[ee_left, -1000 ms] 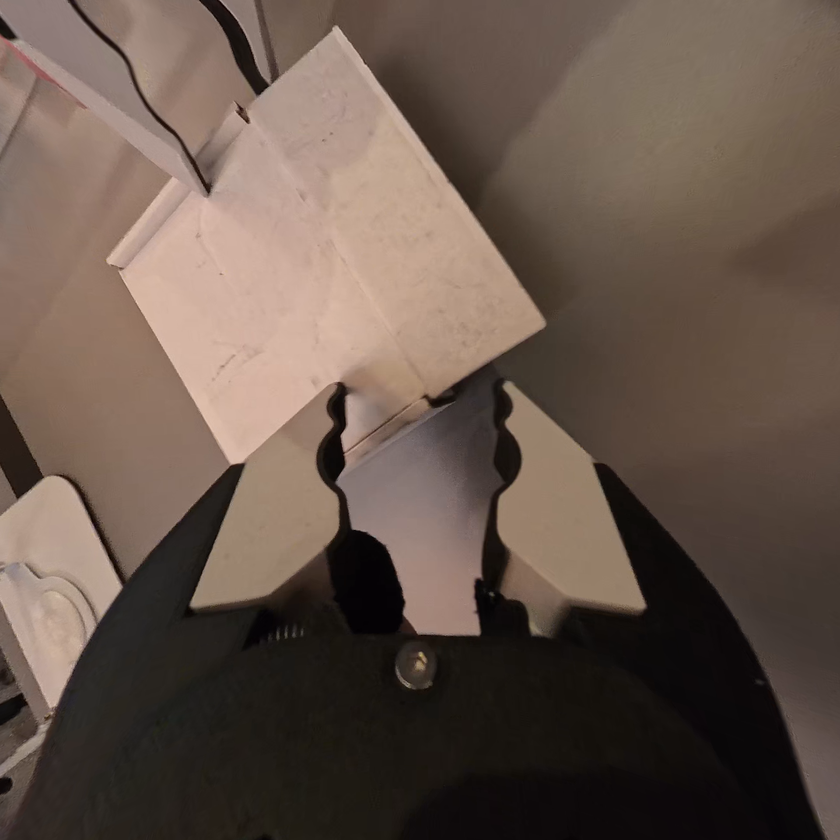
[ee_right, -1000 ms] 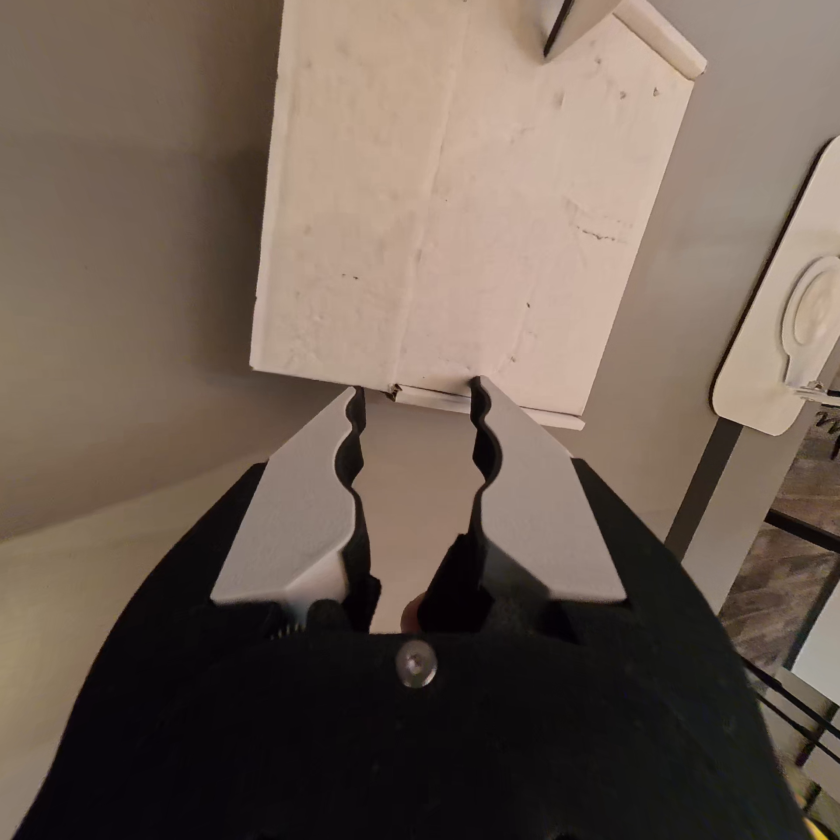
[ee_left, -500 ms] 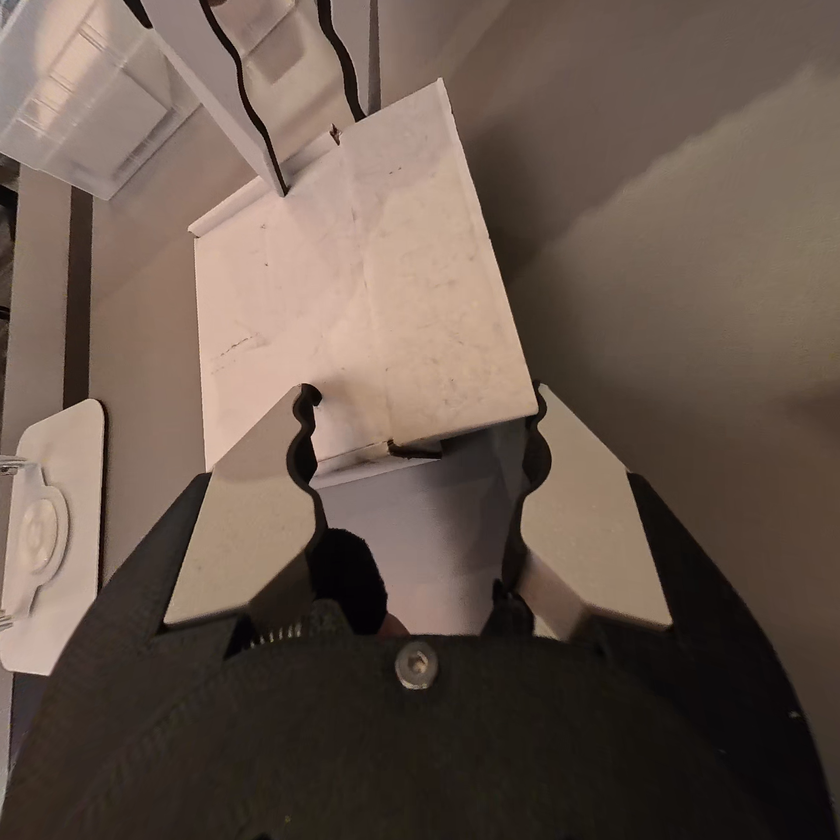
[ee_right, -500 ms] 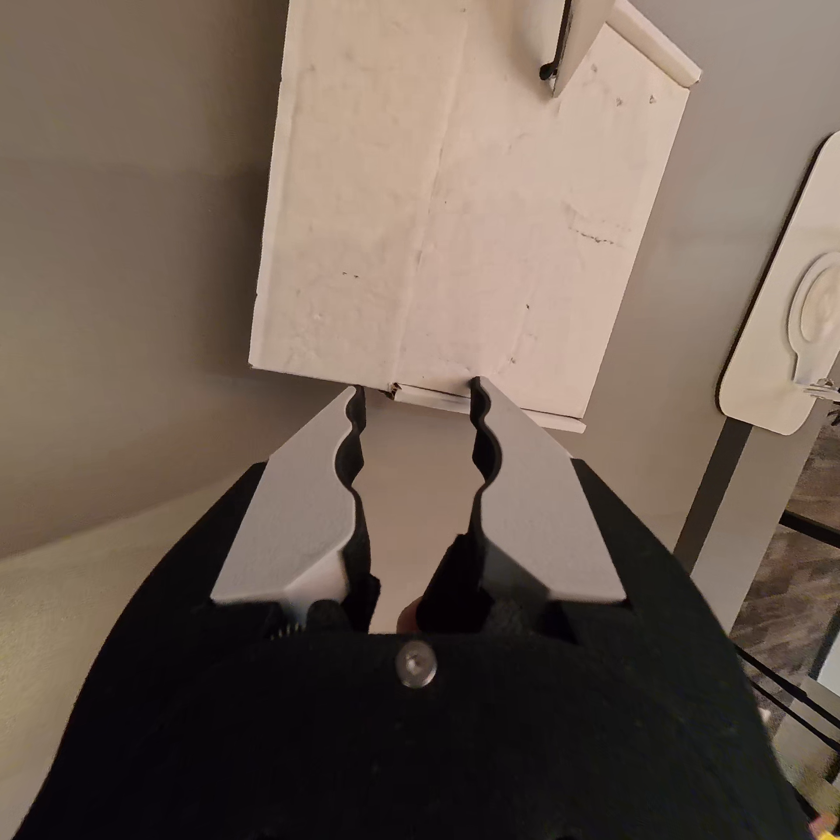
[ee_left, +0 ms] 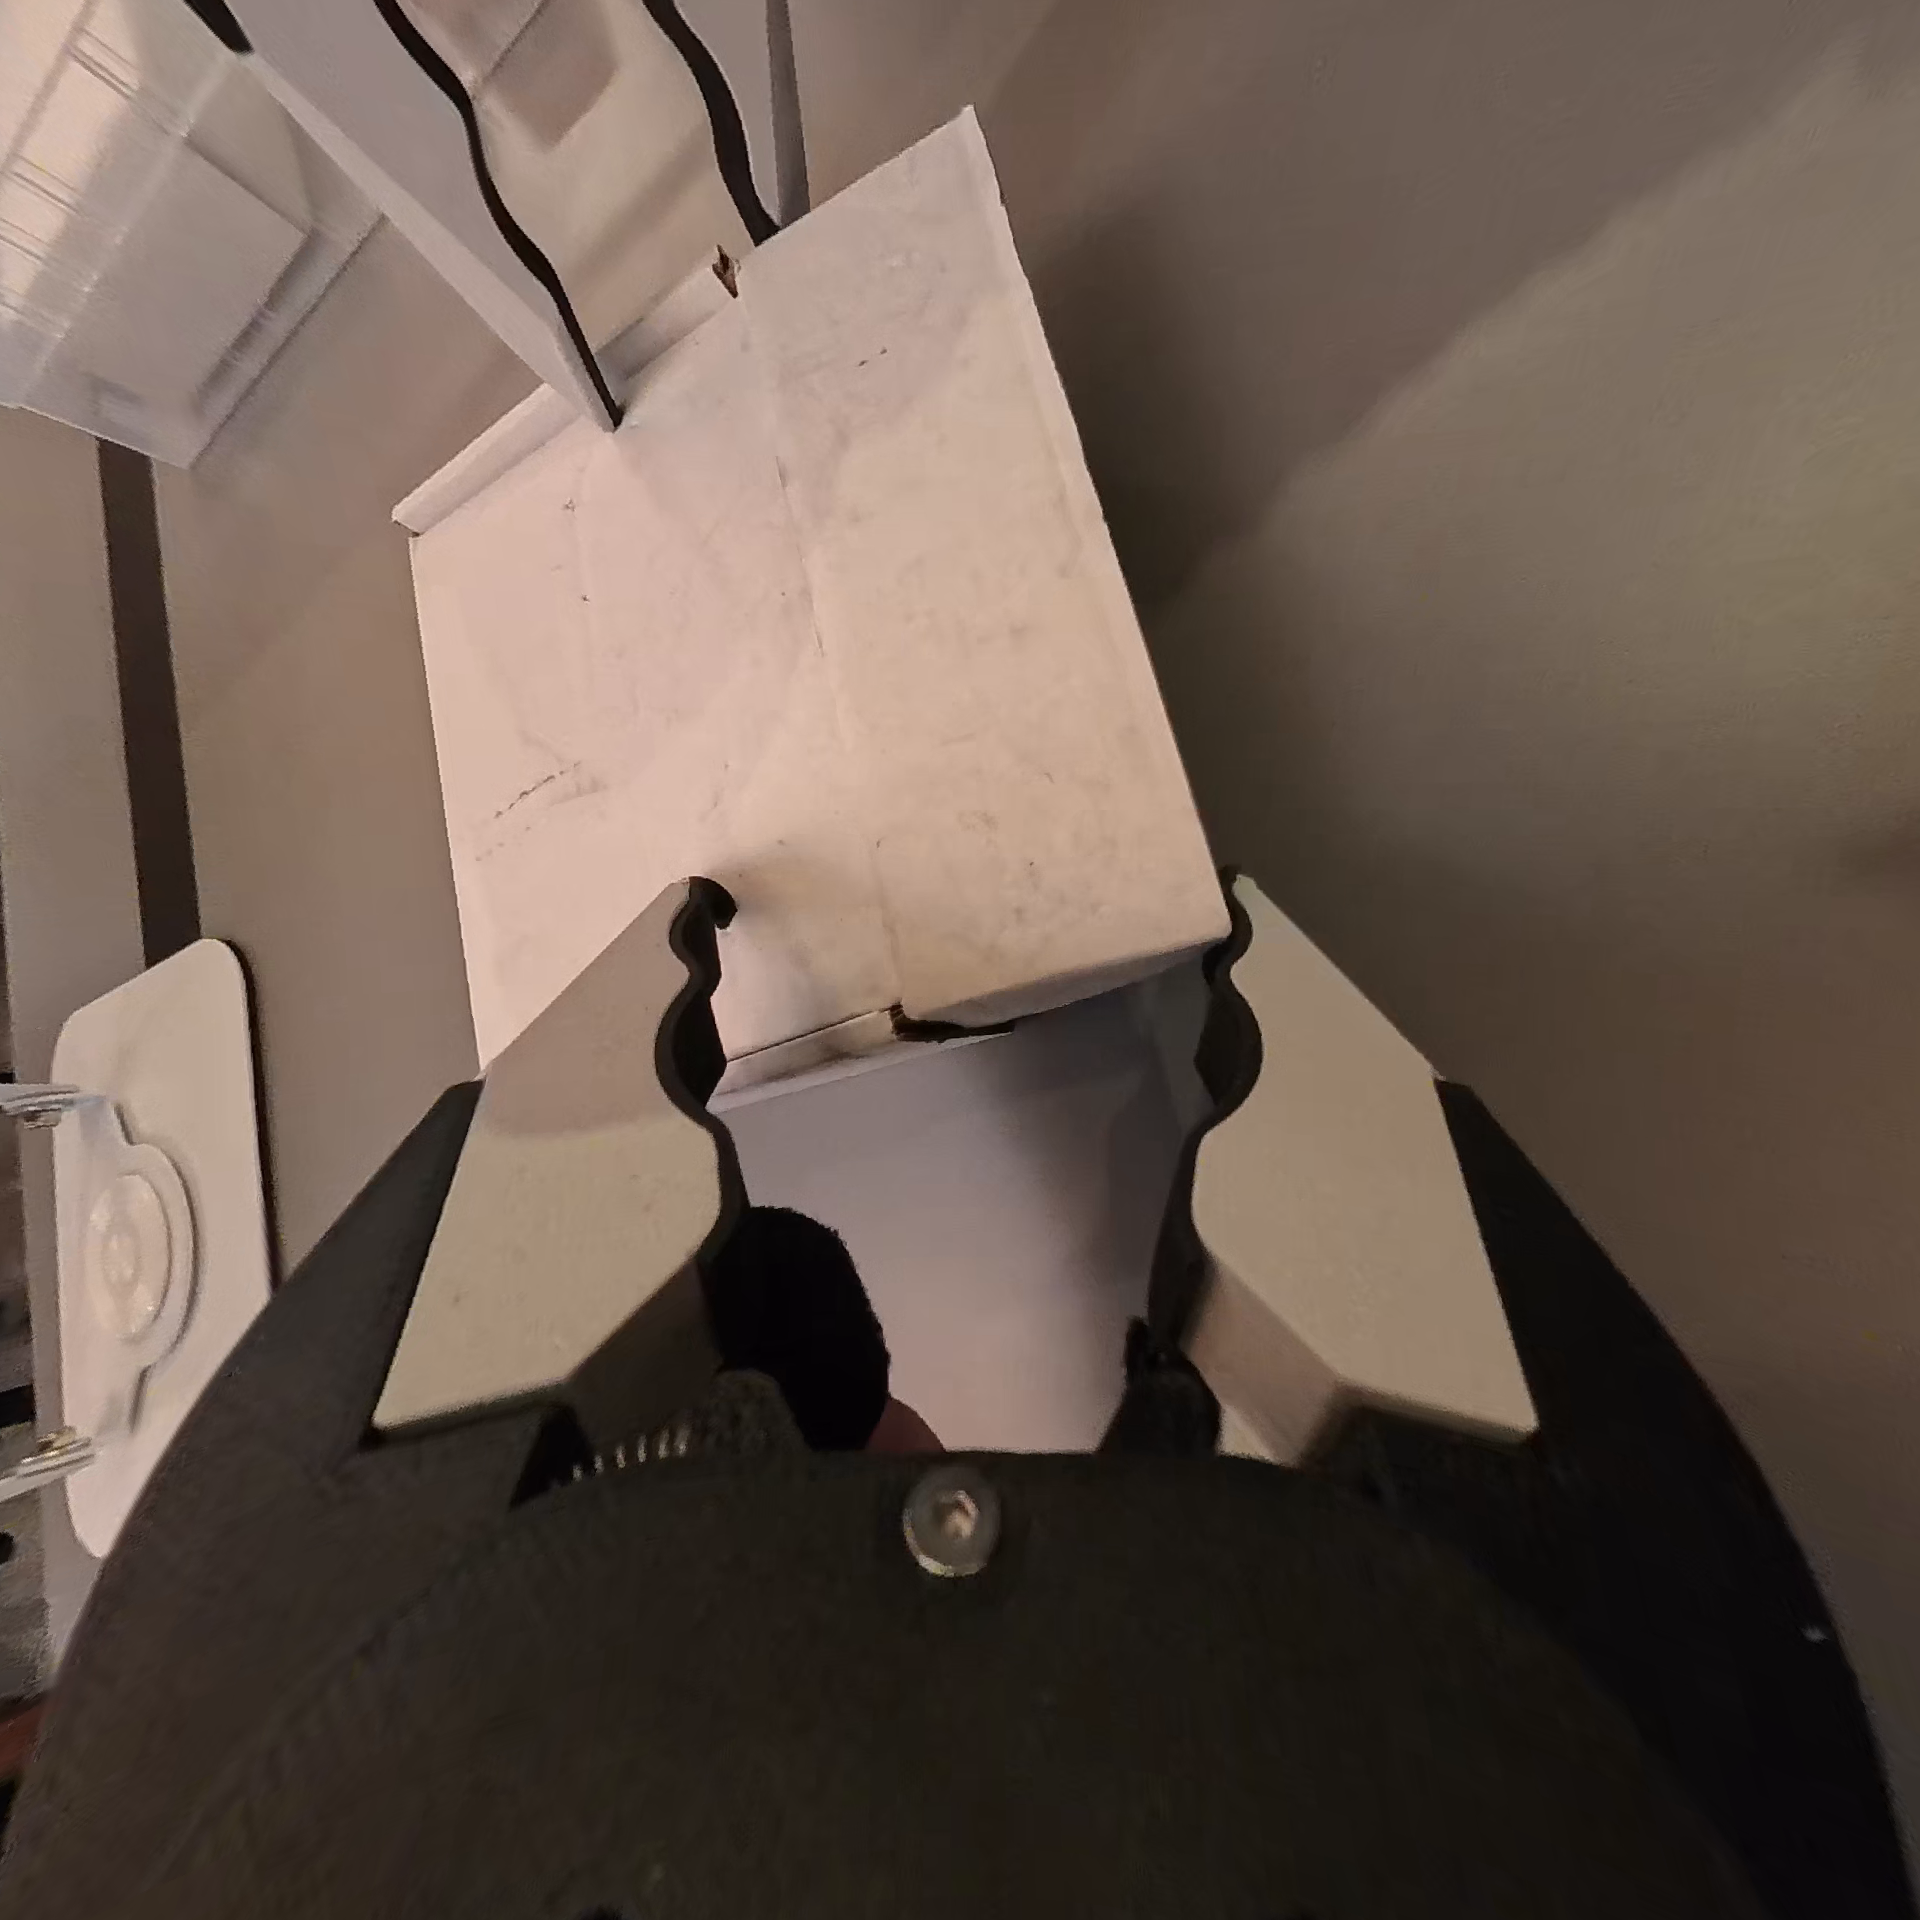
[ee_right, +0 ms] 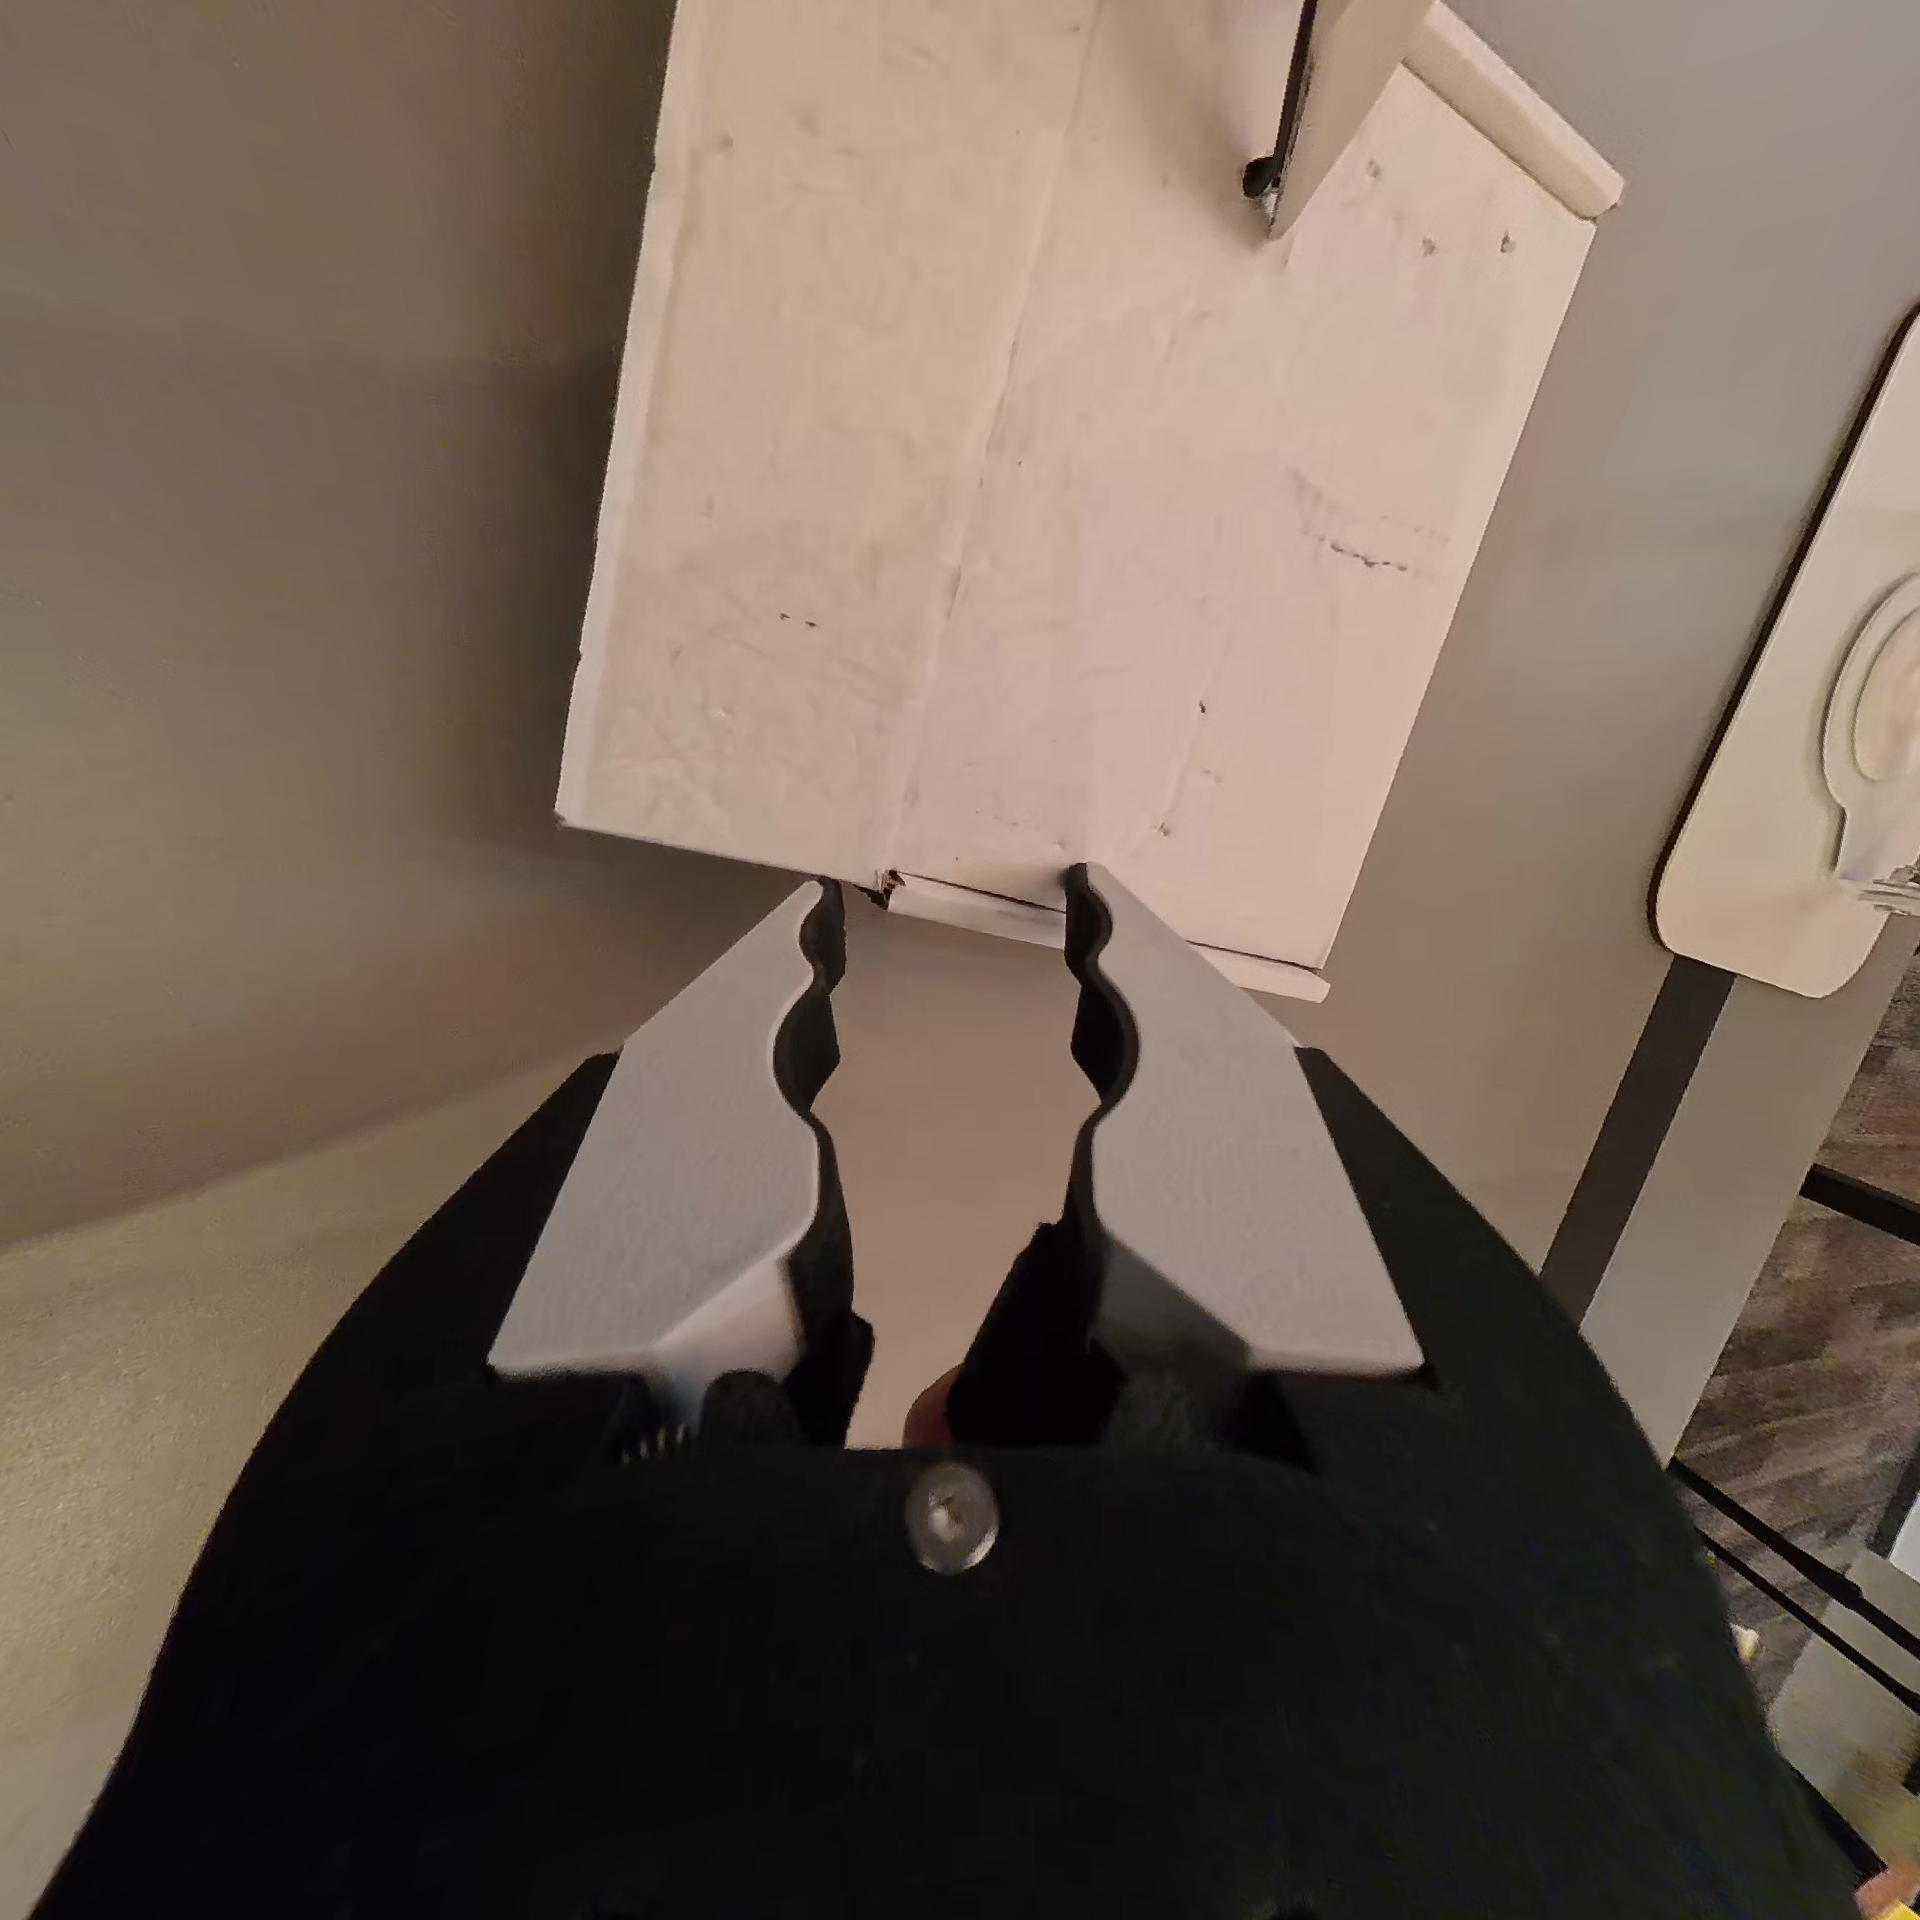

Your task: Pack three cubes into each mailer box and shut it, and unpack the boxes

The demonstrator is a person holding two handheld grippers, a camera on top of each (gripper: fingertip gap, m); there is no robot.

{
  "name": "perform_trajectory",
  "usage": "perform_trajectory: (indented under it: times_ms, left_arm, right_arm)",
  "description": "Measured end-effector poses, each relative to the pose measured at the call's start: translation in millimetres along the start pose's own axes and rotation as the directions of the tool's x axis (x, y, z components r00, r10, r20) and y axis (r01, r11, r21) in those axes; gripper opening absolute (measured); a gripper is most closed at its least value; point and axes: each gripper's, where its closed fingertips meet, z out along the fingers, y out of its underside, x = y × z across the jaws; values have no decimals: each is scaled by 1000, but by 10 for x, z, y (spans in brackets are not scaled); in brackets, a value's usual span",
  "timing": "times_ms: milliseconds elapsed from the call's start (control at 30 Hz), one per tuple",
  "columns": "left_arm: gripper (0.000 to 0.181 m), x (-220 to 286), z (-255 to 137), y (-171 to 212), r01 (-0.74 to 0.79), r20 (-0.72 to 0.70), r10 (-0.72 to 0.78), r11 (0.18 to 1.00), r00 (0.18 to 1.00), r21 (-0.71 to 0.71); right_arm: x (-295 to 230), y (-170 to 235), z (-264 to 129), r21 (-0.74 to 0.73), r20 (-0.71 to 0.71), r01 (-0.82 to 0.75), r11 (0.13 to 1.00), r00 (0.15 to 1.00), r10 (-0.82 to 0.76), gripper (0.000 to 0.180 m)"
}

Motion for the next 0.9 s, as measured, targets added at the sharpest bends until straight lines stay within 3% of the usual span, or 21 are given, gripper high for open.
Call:
perform_trajectory:
  times_ms: [500, 900]
  left_arm:
    - [89, -48, 46, 33, -82, 113, 68, 989, 991, 124]
    - [101, 23, -32, -2, 11, -69, 2, 981, 998, 193]
  right_arm:
    - [20, -6, 8, 10, -40, 0, 1000, 999, 0, 38]
    - [23, -10, 0, 57, -2, -26, 998, 1000, 26, 38]
